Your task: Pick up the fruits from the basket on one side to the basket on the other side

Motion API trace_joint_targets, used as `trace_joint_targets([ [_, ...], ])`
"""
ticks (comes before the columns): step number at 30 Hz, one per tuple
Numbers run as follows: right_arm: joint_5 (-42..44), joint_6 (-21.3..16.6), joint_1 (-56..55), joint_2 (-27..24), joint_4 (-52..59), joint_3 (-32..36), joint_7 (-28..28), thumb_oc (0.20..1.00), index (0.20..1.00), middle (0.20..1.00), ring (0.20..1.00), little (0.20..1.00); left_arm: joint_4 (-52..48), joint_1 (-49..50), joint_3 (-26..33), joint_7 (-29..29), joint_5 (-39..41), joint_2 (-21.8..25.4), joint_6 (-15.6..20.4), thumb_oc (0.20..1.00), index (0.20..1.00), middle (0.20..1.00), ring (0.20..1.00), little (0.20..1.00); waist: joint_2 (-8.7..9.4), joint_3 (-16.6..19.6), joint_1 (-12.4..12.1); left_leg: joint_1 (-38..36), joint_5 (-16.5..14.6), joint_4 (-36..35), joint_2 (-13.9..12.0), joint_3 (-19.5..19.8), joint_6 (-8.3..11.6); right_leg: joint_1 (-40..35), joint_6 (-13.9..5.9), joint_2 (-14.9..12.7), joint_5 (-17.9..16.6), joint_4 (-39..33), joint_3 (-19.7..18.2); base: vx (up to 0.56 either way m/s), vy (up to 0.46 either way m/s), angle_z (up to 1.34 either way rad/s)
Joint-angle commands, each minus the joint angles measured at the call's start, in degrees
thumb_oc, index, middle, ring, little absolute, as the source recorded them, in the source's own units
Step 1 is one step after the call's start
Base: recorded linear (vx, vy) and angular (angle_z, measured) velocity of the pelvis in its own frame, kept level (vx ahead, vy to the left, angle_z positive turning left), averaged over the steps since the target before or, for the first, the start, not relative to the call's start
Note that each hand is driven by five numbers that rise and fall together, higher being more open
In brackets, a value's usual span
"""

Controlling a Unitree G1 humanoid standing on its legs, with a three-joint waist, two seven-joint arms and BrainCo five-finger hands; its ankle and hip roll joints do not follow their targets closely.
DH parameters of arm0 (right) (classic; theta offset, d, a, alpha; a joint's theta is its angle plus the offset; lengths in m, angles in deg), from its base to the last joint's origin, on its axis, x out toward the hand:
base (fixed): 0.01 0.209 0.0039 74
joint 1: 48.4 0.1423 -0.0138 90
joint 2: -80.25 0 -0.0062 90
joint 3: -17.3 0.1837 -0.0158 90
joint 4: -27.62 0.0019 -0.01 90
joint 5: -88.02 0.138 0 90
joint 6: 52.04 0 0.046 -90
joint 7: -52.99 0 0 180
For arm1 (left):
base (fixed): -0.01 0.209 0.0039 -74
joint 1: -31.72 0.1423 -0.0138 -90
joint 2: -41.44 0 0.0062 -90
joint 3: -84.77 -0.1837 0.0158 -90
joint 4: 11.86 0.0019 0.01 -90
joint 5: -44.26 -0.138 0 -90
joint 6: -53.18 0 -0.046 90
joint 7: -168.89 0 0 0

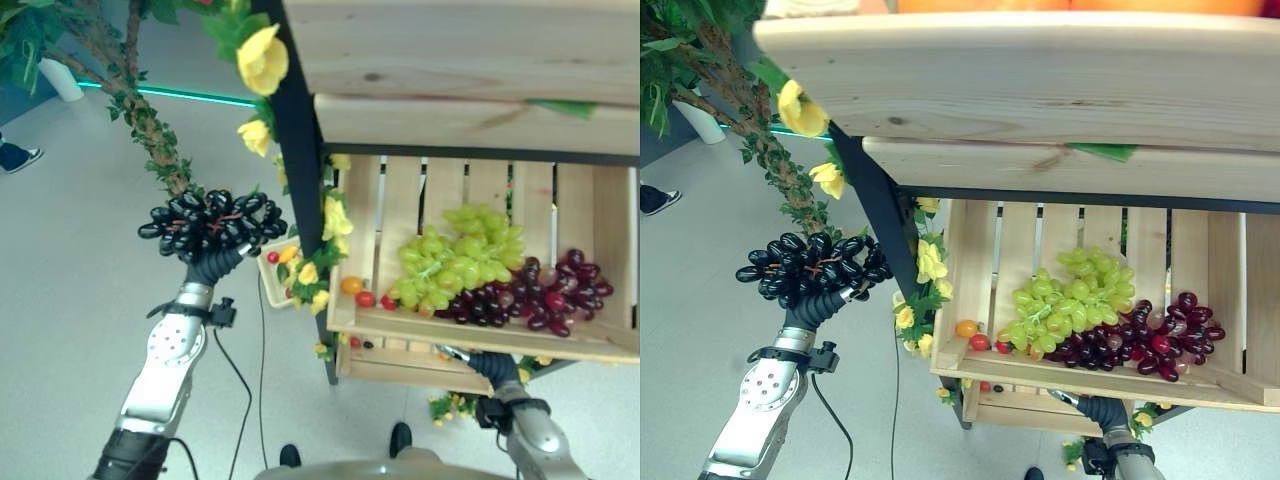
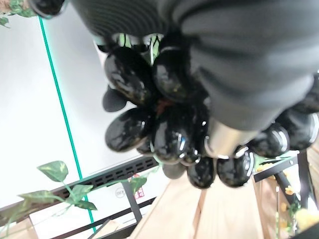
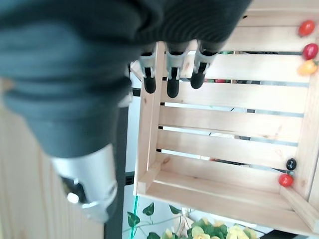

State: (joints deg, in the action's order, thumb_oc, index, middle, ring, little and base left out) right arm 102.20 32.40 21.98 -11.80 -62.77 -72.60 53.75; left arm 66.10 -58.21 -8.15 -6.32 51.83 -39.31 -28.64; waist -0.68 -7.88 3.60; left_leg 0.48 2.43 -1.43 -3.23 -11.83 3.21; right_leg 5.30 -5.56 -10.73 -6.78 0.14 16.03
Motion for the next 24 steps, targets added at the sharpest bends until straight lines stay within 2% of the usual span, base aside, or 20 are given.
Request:
trace_joint_targets([
  [1, -0.3, -6.7, 14.0, 0.6, 4.3, 4.1, 2.1, 1.000, 1.000, 1.000, 1.000, 1.000, -2.3, -4.8, 3.0, 2.0, 0.1, 3.6, 3.4, 0.200, 0.200, 0.200, 0.200, 0.200, 0.80, -2.3, -2.0, 3.7, -3.2, 5.5, 0.0, -1.6, -1.90, -3.2, -5.33, -2.9, 7.2, 8.3, 2.4, -0.30, 0.128, -0.30],
  [2, -0.3, -6.8, 14.8, 0.7, 4.2, 3.3, 2.2, 1.000, 1.000, 1.000, 1.000, 1.000, -2.3, -4.8, 3.2, 2.3, 0.2, 3.7, 3.4, 0.200, 0.200, 0.200, 0.200, 0.200, 0.34, -2.4, -3.0, 4.7, -2.3, 5.5, -0.6, -2.8, -2.24, -4.0, -4.94, -3.3, 8.9, 12.5, 4.8, -0.20, 0.082, -0.35],
  [3, -0.3, -6.8, 14.9, 0.6, 4.1, 3.3, 2.2, 1.000, 1.000, 1.000, 1.000, 1.000, -2.3, -4.9, 3.2, 2.3, 0.2, 3.7, 3.4, 0.200, 0.200, 0.200, 0.200, 0.200, 0.35, -2.4, -3.0, 4.9, -2.1, 5.5, -0.6, -2.9, -2.28, -3.7, -4.87, -3.3, 8.9, 12.7, 4.7, -0.19, 0.073, -0.60],
  [5, -0.8, -6.6, 16.1, 0.6, 3.1, 2.5, 2.2, 1.000, 1.000, 1.000, 1.000, 1.000, -2.4, -4.2, 3.6, 2.4, 0.6, 3.9, 3.4, 0.200, 0.200, 0.200, 0.200, 0.200, 0.07, -1.5, -4.2, 6.0, -0.9, 4.7, -0.8, -3.7, -3.22, -6.2, -4.56, -3.1, 11.3, 19.4, 5.1, -0.21, 0.037, -0.49],
  [6, -1.3, -6.0, 16.6, 0.7, 1.9, 2.1, 2.4, 1.000, 1.000, 1.000, 1.000, 1.000, -2.4, -3.6, 4.1, 2.5, 1.4, 4.1, 3.3, 0.200, 0.200, 0.200, 0.200, 0.200, 0.91, -0.2, -5.0, 6.9, 0.3, 3.4, -0.1, -4.5, -3.71, -8.6, -5.12, -1.9, 11.6, 22.0, 2.0, -0.19, 0.000, -0.13],
  [7, -1.3, -6.0, 16.6, 0.7, 1.9, 2.1, 2.4, 1.000, 1.000, 1.000, 1.000, 1.000, -2.4, -3.6, 4.1, 2.5, 1.4, 4.1, 3.3, 0.200, 0.200, 0.200, 0.200, 0.200, 0.91, -0.2, -5.0, 6.9, 0.3, 3.4, -0.1, -4.5, -3.71, -8.6, -5.12, -1.9, 11.6, 22.0, 2.0, -0.23, -0.058, -0.30],
  [8, -1.5, -5.6, 17.0, 0.8, 1.7, 2.0, 2.7, 1.000, 1.000, 1.000, 1.000, 1.000, -2.1, -3.5, 4.2, 2.7, 1.7, 4.2, 3.0, 0.200, 0.200, 0.200, 0.200, 0.200, 1.52, 0.7, -6.0, 7.9, 1.2, 3.1, -0.2, -5.0, -3.73, -10.2, -5.35, -0.9, 10.9, 21.3, 0.0, -0.24, -0.136, -0.35],
  [9, -1.4, -5.6, 17.0, 0.9, 1.6, 2.1, 3.0, 1.000, 1.000, 1.000, 1.000, 1.000, -1.8, -3.2, 4.5, 2.8, 1.9, 4.1, 2.8, 0.200, 0.200, 0.200, 0.200, 0.200, 2.92, 1.6, -7.1, 9.6, 1.9, 3.6, 0.5, -5.2, -3.69, -13.4, -5.43, 0.0, 11.0, 18.5, -2.4, -0.25, -0.137, -0.46],
  [10, -1.4, -5.6, 17.0, 0.9, 1.7, 2.1, 3.0, 1.000, 1.000, 1.000, 1.000, 1.000, -1.8, -3.2, 4.5, 2.8, 1.9, 4.1, 2.8, 0.200, 0.200, 0.200, 0.200, 0.200, 2.65, 1.8, -7.3, 9.8, 2.0, 3.6, 0.0, -5.3, -3.63, -13.3, -5.28, 0.4, 10.6, 18.1, -2.6, -0.24, -0.175, -0.36],
  [12, -1.0, -5.7, 17.1, 0.7, 1.6, 1.7, 3.3, 1.000, 1.000, 1.000, 1.000, 1.000, -1.5, -2.9, 5.0, 3.2, 2.0, 4.3, 2.6, 0.200, 0.200, 0.200, 0.200, 0.200, 3.25, 1.7, -8.6, 12.2, 3.6, 5.3, -1.6, -5.5, -2.34, -16.2, -3.74, 0.6, 14.7, 12.3, -1.7, -0.24, -0.188, -0.37],
  [14, -0.4, -5.5, 17.4, 0.5, 1.6, 1.0, 3.1, 1.000, 1.000, 1.000, 1.000, 1.000, -1.8, -2.2, 5.8, 3.3, 2.0, 3.8, 2.3, 0.200, 0.200, 0.200, 0.200, 0.200, 2.38, 1.2, -9.6, 13.1, 6.4, 5.6, -4.8, -5.4, -0.62, -16.4, -1.81, 3.1, 19.4, 9.6, -0.4, -0.32, -0.279, -0.30],
  [15, 0.2, -5.3, 17.2, 0.1, 1.3, 0.7, 2.8, 1.000, 1.000, 1.000, 1.000, 1.000, -2.3, -1.0, 6.4, 2.9, 2.0, 3.3, 2.2, 0.200, 0.200, 0.200, 0.200, 0.200, 1.87, 0.1, -9.6, 13.5, 9.5, 5.0, -6.7, -3.4, 1.20, -16.9, -0.03, 5.8, 21.9, 8.1, -1.1, -0.40, -0.364, -0.31],
  [16, 0.7, -5.3, 16.8, -0.1, 1.5, 0.9, 2.6, 1.000, 1.000, 1.000, 1.000, 1.000, -2.4, -0.3, 6.6, 2.9, 2.5, 2.8, 2.1, 0.200, 0.200, 0.200, 0.200, 0.200, 1.42, -0.5, -9.5, 13.7, 11.2, 4.2, -7.8, -2.4, 2.19, -16.8, 0.77, 7.3, 21.9, 7.2, -1.2, -0.34, -0.293, -0.20],
  [17, 0.7, -5.3, 16.9, -0.1, 1.5, 0.9, 2.6, 1.000, 1.000, 1.000, 1.000, 1.000, -2.4, -0.3, 6.6, 2.9, 2.5, 2.7, 2.1, 0.200, 0.200, 0.200, 0.200, 0.200, 1.12, -0.5, -9.5, 13.8, 11.4, 4.1, -8.1, -2.3, 2.21, -16.7, 0.88, 7.6, 21.5, 7.0, -1.2, -0.37, -0.259, 0.01],
  [18, 1.5, -5.5, 16.2, -0.6, 1.4, 1.1, 2.8, 1.000, 1.000, 1.000, 1.000, 1.000, -2.3, 0.3, 6.5, 2.9, 3.2, 2.0, 1.9, 0.200, 0.200, 0.200, 0.200, 0.200, 0.53, -2.0, -9.0, 14.2, 13.0, 2.3, -9.4, -1.3, 4.01, -17.2, 1.65, 9.2, 21.5, 4.9, -0.4, -0.27, -0.172, 0.02],
  [20, 1.7, -5.6, 15.9, -1.0, 1.5, 1.2, 2.8, 1.000, 1.000, 1.000, 1.000, 1.000, -2.2, 0.3, 6.4, 2.5, 3.5, 1.6, 1.8, 0.200, 0.200, 0.200, 0.200, 0.200, -0.03, -2.9, -8.6, 14.3, 13.5, 1.7, -10.2, -1.2, 4.68, -17.4, 1.91, 10.1, 20.5, 3.7, 0.4, -0.35, -0.181, 0.16],
  [22, 2.1, -5.5, 15.5, -2.3, 1.6, 2.2, 3.2, 1.000, 1.000, 1.000, 1.000, 1.000, -1.9, 0.5, 6.3, 2.2, 3.9, 1.1, 1.8, 0.200, 0.200, 0.200, 0.200, 0.200, 0.41, -4.4, -7.1, 13.1, 11.5, 5.2, -11.2, -4.3, 4.54, -16.6, 2.28, 9.2, 18.8, 2.9, 2.7, -0.40, -0.119, 0.32],
  [23, 2.1, -5.5, 15.5, -2.3, 1.6, 2.2, 3.2, 1.000, 1.000, 1.000, 1.000, 1.000, -1.9, 0.5, 6.3, 2.2, 3.9, 1.1, 1.8, 0.200, 0.200, 0.200, 0.200, 0.200, 0.44, -4.5, -7.1, 13.1, 11.2, 5.6, -11.2, -4.3, 4.54, -16.7, 2.25, 9.1, 18.9, 3.0, 2.7, -0.41, -0.090, 0.40],
  [24, 2.4, -5.2, 15.4, -2.9, 1.9, 2.1, 2.7, 1.000, 1.000, 1.000, 1.000, 1.000, -2.0, 0.5, 6.3, 1.7, 3.6, 0.8, 1.9, 0.200, 0.200, 0.200, 0.200, 0.200, 1.35, -4.4, -6.6, 11.4, 5.9, 13.3, -9.4, -2.8, 3.02, -15.0, 2.62, 8.1, 17.2, 2.8, 3.6, -0.26, -0.059, 0.27],
])
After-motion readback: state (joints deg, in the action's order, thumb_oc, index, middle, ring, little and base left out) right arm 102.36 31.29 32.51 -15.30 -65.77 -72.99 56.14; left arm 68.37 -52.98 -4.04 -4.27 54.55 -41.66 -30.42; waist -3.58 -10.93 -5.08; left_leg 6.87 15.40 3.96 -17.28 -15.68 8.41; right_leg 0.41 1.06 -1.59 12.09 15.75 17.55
